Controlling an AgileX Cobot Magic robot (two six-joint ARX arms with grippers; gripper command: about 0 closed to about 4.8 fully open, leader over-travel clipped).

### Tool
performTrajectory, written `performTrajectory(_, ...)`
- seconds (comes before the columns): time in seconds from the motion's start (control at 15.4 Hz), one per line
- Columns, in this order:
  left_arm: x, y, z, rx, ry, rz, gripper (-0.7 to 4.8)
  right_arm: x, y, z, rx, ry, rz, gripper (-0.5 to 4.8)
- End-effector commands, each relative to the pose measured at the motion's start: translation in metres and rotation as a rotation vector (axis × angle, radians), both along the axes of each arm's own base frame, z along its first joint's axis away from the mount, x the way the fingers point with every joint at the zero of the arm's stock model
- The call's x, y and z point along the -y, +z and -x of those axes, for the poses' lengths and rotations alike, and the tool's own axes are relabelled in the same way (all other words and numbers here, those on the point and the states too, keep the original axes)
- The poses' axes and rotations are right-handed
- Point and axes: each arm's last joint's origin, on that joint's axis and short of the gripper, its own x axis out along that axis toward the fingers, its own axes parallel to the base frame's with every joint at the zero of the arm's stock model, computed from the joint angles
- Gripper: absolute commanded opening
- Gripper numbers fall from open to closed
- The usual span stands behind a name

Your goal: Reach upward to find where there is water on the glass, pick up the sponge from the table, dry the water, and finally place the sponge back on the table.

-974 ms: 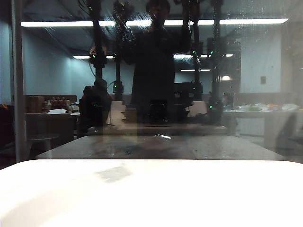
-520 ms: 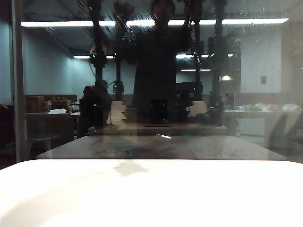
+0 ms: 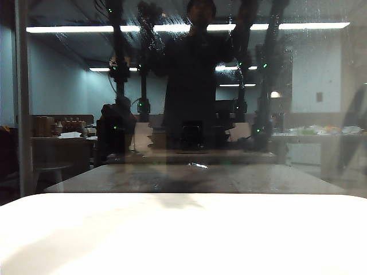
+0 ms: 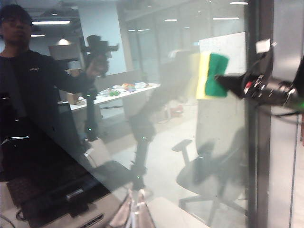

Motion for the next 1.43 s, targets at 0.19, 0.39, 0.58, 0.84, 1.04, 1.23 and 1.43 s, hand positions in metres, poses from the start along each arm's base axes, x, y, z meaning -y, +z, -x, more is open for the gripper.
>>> performTrajectory(0.19, -0.001, 0.002, 0.003, 0.017, 0.003, 0.004, -0.05, 0.073, 0.012, 0.021, 0.024, -0.168, -0.085, -0.09)
performTrajectory(0.39, -0.001, 0.002, 0.003, 0.017, 0.003, 0.003, -0.05, 0.108, 0.01, 0.029, -0.005, -0.233, -0.097, -0.09)
performTrajectory(0.58, -0.001, 0.002, 0.003, 0.017, 0.002, 0.004, -0.05, 0.117, 0.008, 0.031, -0.032, -0.251, -0.099, -0.09)
performTrajectory(0.84, -0.001, 0.002, 0.003, 0.017, 0.002, 0.004, -0.06, 0.072, 0.005, 0.015, -0.054, -0.095, -0.106, -0.09)
performTrajectory(1.04, -0.001, 0.002, 0.002, 0.023, 0.003, 0.004, -0.05, 0.02, -0.005, -0.001, -0.094, 0.011, -0.059, -0.09)
performTrajectory(1.23, 0.0, 0.003, 0.002, 0.03, 0.003, 0.005, -0.05, -0.041, -0.021, -0.018, -0.141, 0.107, -0.002, -0.09)
performTrajectory(1.43, 0.0, 0.004, 0.002, 0.041, 0.002, 0.008, -0.05, -0.091, -0.038, -0.03, -0.186, 0.19, 0.019, -0.09)
